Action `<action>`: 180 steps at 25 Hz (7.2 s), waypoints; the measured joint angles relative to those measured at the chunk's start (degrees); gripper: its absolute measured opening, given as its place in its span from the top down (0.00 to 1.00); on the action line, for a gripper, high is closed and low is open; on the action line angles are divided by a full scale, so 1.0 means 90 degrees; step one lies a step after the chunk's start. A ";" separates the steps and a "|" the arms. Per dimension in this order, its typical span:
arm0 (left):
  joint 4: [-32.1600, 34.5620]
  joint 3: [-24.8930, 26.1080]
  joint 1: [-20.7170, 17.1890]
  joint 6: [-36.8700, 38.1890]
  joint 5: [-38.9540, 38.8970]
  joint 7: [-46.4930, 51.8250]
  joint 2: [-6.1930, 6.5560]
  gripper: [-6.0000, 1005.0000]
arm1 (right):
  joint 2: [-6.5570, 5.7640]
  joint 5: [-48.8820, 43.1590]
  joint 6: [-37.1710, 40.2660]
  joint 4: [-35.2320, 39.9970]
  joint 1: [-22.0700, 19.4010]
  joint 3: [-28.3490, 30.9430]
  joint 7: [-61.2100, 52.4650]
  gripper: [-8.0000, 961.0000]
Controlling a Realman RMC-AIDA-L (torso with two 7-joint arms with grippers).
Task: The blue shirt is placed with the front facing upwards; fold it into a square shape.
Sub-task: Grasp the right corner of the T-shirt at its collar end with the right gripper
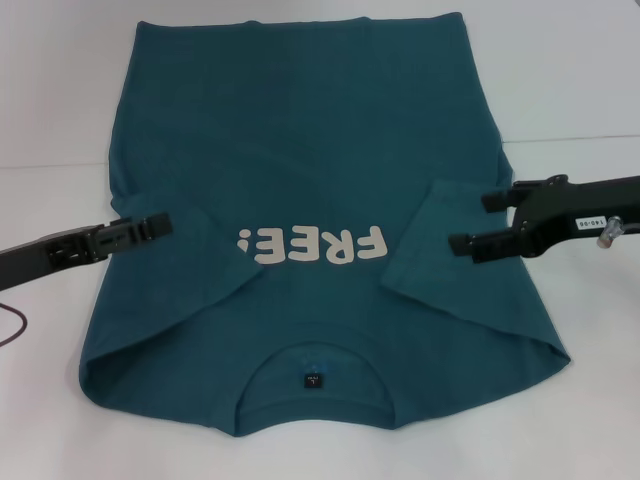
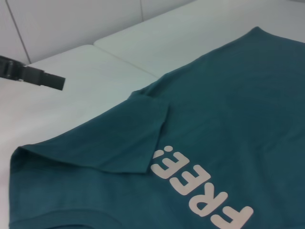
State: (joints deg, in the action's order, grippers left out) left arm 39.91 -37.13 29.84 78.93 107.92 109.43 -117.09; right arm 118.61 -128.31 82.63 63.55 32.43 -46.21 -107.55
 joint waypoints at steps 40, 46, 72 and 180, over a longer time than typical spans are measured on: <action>-0.0346 -0.0032 0.0349 -0.0165 -0.0033 -0.0323 -0.0085 0.13 | -0.0727 -0.3563 0.0744 -0.1491 0.1266 0.0669 -0.5172 0.04; -0.0354 -0.0034 0.0355 -0.0172 -0.0008 -0.0302 -0.0086 0.13 | -0.0810 -0.3563 0.0493 -0.2014 0.1439 0.0660 -0.5290 0.04; -0.0493 0.0015 0.0319 -0.0222 -0.0039 -0.0328 -0.0085 0.13 | -0.0789 -0.3342 0.0316 -0.2541 0.1391 0.0827 -0.5423 0.04; -0.0460 0.0103 0.0347 -0.0417 -0.0058 -0.0138 -0.0062 0.13 | -0.0914 -0.2804 -0.0274 -0.2667 0.1012 0.0573 -0.5387 0.93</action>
State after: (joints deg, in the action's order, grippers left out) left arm 35.77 -36.21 32.96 75.18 107.40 108.18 -117.65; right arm 110.38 -153.55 80.16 39.55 41.53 -41.05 -156.04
